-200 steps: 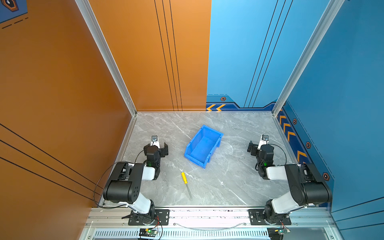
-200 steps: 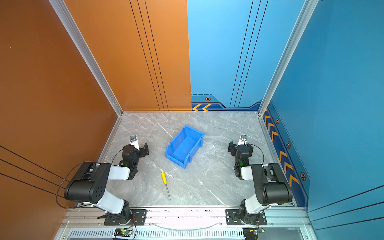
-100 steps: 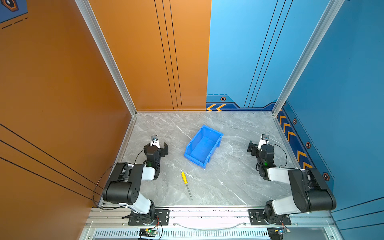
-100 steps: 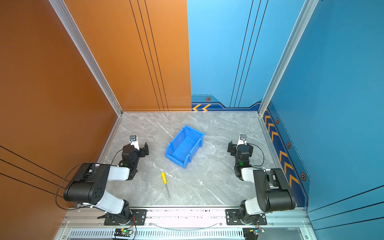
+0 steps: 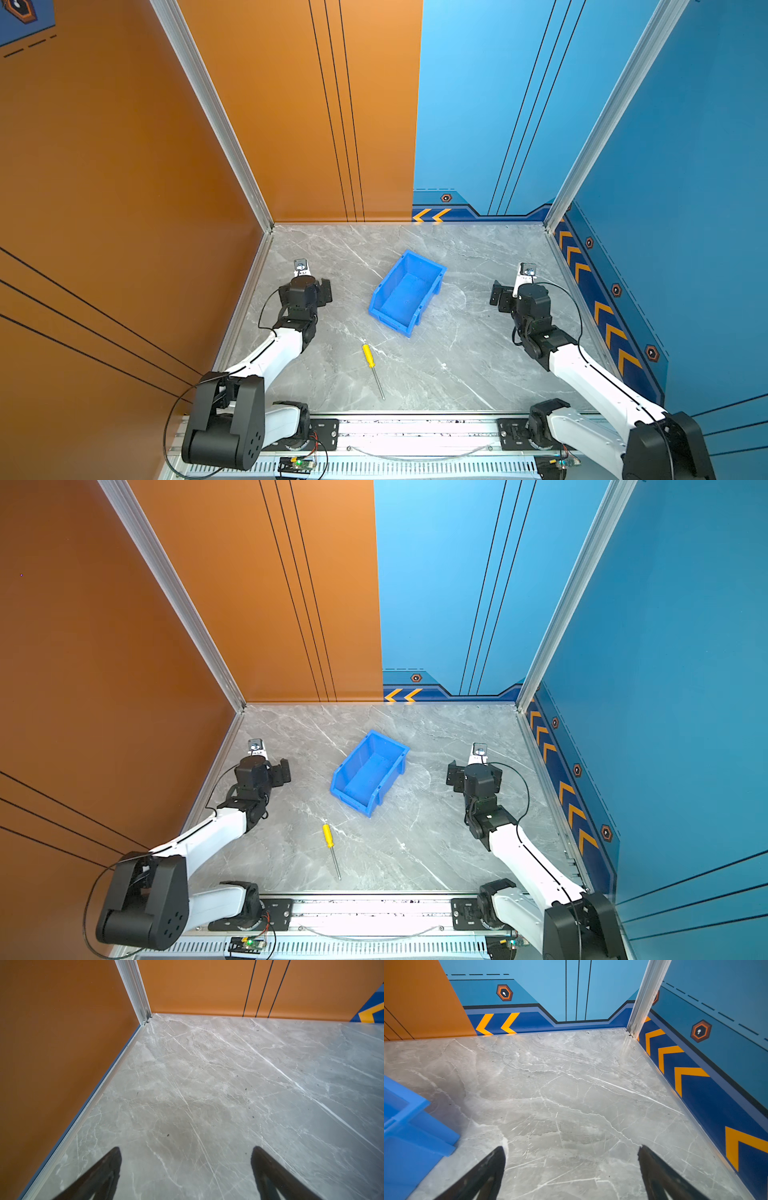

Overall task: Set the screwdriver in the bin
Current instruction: 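Move the left gripper toward the yellow screwdriver while the right arm advances toward the bin, then lower the left gripper and close it on the yellow screwdriver handle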

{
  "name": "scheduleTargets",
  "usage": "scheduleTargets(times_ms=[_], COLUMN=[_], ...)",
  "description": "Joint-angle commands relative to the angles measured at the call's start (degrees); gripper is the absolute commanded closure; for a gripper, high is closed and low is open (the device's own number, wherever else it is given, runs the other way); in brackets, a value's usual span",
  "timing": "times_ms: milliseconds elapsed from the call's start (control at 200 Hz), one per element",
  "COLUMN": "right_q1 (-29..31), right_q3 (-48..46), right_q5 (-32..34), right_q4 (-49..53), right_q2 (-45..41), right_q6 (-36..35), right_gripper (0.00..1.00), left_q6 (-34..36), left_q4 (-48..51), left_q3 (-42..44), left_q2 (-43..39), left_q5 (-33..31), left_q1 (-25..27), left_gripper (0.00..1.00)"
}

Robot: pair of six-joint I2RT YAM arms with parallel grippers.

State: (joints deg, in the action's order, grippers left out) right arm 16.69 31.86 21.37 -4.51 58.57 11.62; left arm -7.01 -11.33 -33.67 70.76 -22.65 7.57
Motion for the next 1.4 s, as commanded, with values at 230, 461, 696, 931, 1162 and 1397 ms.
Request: scheduleTargets(times_ms=[230,461,696,931,1162,1397], right_q1=[12.4,21.3,27.2,31.1,32.4,33.2], right_q3=[12.4,14.0,12.3,10.4,11.9,13.2], right_q5=[1.5,-3.8,-12.4,-11.6,-10.9,-7.2], right_q4=[32.6,26.8,19.9,16.7,19.9,24.8], right_q2=[5.0,4.8,1.8,-1.2,-3.2,-4.8], right_q6=[20.7,15.3,8.2,2.6,1.5,2.6], right_gripper=[0.0,0.0,0.0,0.0,0.0,0.0], left_q6=[-8.7,-26.8,-39.0,-47.2,-47.8,-49.0], left_q4=[33.0,47.5,51.7,52.5,52.4,50.5], left_q3=[-9.3,-15.8,-17.1,-14.2,-14.1,-12.6], left_q2=[-8.3,-5.4,-1.4,1.6,7.2,11.5], left_q5=[-2.2,3.1,1.6,3.8,5.1,6.8], left_q1=[15.3,23.9,34.5,37.9,38.3,38.7], left_gripper=[0.02,0.02,0.02,0.04,0.1,0.21])
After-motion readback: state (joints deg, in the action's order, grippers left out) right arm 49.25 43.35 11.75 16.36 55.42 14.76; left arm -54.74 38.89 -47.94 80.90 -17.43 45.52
